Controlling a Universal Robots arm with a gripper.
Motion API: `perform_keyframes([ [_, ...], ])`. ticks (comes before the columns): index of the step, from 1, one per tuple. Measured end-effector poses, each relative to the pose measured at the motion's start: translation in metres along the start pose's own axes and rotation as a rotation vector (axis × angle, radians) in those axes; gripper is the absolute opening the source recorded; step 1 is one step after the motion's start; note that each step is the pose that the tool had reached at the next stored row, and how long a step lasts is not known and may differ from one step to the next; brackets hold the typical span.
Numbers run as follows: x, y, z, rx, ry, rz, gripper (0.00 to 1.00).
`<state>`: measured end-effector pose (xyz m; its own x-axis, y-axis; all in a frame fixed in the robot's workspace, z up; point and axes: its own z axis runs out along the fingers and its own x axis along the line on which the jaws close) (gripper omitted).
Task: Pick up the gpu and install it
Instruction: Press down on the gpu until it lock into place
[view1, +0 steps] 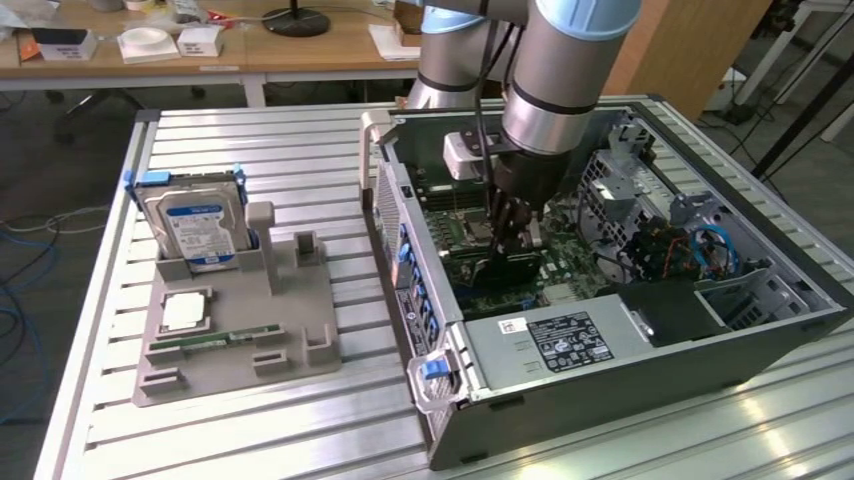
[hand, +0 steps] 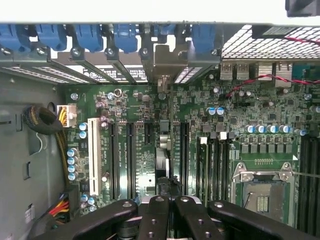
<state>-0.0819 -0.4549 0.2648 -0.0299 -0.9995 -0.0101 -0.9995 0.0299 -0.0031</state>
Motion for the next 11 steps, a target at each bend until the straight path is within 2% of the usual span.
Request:
perform_keyframes([
  [1, 0.0, 0.0009, -0.0041, -0.0009, 0.0022, 0.0, 0.11],
  [3, 0.0, 0.0035, -0.009, -0.001, 0.0025, 0.0, 0.11],
  [8, 0.001, 0.0236, -0.0114, -0.001, 0.0027, 0.0, 0.11],
  [11, 0.001, 0.0327, -0.0133, -0.001, 0.0028, 0.0, 0.11],
])
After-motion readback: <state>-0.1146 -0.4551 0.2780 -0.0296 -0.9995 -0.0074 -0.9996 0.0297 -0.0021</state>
